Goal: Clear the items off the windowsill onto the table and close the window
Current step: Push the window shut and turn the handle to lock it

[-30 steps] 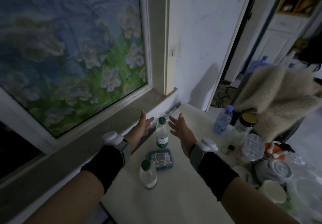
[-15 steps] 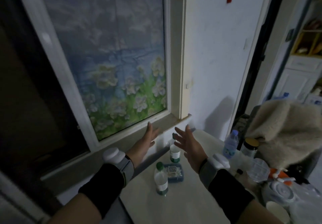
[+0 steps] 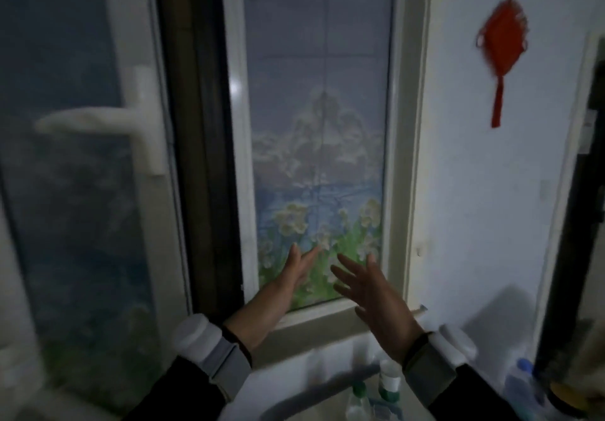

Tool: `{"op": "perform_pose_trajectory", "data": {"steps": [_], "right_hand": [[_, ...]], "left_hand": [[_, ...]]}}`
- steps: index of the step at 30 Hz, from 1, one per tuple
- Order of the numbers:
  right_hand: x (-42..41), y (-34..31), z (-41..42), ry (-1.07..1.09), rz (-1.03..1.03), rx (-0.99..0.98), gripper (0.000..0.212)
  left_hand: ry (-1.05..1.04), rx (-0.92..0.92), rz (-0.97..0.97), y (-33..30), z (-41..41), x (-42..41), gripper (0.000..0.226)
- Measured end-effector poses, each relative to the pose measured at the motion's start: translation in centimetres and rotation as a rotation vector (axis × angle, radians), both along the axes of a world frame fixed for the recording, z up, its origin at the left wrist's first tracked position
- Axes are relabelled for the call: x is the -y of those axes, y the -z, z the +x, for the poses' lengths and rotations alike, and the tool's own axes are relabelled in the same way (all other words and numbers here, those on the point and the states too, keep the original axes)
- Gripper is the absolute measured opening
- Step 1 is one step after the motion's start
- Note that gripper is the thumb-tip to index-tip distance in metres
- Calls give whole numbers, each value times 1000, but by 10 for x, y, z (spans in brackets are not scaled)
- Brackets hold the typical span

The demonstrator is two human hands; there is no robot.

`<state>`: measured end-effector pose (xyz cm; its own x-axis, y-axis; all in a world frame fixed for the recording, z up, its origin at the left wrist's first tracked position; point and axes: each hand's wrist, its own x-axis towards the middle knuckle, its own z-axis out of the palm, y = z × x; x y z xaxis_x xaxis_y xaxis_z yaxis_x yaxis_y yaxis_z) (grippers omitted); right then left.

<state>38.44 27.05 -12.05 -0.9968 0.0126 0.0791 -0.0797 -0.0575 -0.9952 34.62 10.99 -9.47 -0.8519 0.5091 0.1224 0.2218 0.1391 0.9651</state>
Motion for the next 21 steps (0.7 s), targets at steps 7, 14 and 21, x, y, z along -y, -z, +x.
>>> {"op": "perform_pose_trajectory", "data": {"steps": [7, 14, 21], "right_hand": [[32, -44, 7, -140, 94, -185, 75], [83, -93, 12, -246, 245, -369, 60], [122, -140, 16, -227, 526, -649, 57]], "left_hand": [[-219, -604, -221, -40, 56, 74, 57], [-801, -1352, -676, -96, 62, 153, 79], [-1114, -1288, -809, -151, 36, 240, 69]]}}
